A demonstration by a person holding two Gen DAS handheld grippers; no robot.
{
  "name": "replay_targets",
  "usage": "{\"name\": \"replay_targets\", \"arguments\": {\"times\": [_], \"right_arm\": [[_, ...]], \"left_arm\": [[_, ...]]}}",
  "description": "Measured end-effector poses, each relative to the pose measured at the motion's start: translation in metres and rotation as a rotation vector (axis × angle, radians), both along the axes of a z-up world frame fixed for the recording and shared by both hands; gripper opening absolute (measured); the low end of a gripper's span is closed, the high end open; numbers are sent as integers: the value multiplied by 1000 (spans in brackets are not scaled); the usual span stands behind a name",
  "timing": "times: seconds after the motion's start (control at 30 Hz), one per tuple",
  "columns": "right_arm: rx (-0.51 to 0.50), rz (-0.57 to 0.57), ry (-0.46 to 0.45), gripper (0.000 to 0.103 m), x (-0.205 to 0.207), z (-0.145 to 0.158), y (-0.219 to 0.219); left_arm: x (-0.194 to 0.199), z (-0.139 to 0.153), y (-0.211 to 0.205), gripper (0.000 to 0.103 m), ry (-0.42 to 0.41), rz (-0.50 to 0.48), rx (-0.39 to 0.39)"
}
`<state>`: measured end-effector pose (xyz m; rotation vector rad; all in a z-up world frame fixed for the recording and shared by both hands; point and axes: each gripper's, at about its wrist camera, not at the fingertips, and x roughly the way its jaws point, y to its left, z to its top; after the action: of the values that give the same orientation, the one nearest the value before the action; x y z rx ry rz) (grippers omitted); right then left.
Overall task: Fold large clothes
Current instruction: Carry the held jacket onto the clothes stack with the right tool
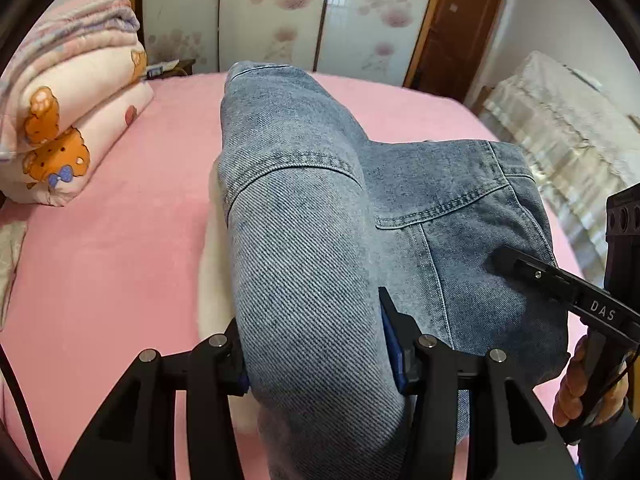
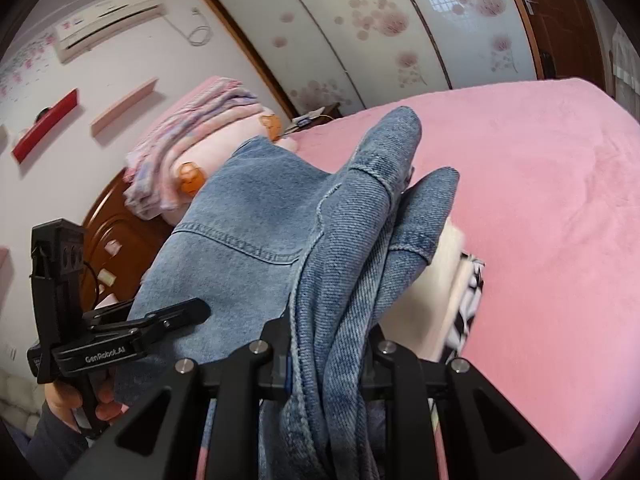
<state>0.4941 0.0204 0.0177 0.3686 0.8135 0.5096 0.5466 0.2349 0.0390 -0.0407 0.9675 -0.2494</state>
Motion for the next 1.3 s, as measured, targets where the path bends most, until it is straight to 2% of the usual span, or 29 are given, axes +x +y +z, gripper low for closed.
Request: {"name": "replay_targets", "arguments": {"times": [0.1, 0.13, 0.17, 0.2, 0.23, 0.3, 0.33, 0.5, 0.6, 0.63, 0.67, 0.73, 0.83, 0.87, 0.97, 1.03, 1.1, 1.2, 1.3], "right_arm": [[2, -25, 36, 21, 35, -42, 1], [-8, -36, 70, 26, 46, -62, 3], [-42, -69, 109, 31, 55, -84, 5], [-47, -99, 134, 32, 61, -101, 4], [-6, -96, 138, 32, 61, -112, -1], [61, -77, 127, 35, 59, -117, -12], [63, -60, 123, 37, 57, -116, -12], [-62, -27, 122, 50, 43, -92, -8], [-95, -37, 86, 53, 30, -70, -24], [-104, -48, 59, 53, 21, -60, -28], [-107, -54, 32, 53, 17, -53, -29], [-131, -71, -46, 53, 3, -37, -32], [-190, -58, -78, 52, -5, -29, -21], [-196, -49, -71, 51, -7, -30, -17], [-230, -20, -45, 26, -7, -41, 1], [-258, -12, -18, 24, -8, -52, 6], [-292, -25, 15, 24, -5, -68, 5], [-276, -27, 44, 23, -3, -86, -4], [-239, -31, 52, 23, -3, -91, -11]], "left_arm": [[33, -50, 7, 54, 31, 20, 38], [38, -62, 12, 60, 16, 30, 36], [39, -70, 18, 66, -6, 32, 6], [39, -74, 26, 70, -21, 35, -30], [38, -77, 30, 74, -28, 34, -52], [38, -78, 35, 77, -46, 12, -52], [35, -78, 35, 80, -50, 14, -38], [25, -63, 48, 80, -63, 84, -49], [3, -43, 49, 74, -108, 108, -25], [-3, -35, 49, 62, -132, 119, -25], [-9, -27, 49, 44, -152, 123, -37], [-17, -12, 46, 28, -183, 137, -39], [-30, -2, 31, 16, -194, 100, -47], [-33, -4, 24, 16, -189, 74, -36], [-38, -17, 3, 16, -170, 34, 73], [-40, -33, 2, 16, -163, 53, 118], [-44, -37, 5, 16, -178, 71, 105], [-44, -42, 8, 16, -172, 76, 94], [-43, -44, 8, 16, -171, 85, 99]]}}
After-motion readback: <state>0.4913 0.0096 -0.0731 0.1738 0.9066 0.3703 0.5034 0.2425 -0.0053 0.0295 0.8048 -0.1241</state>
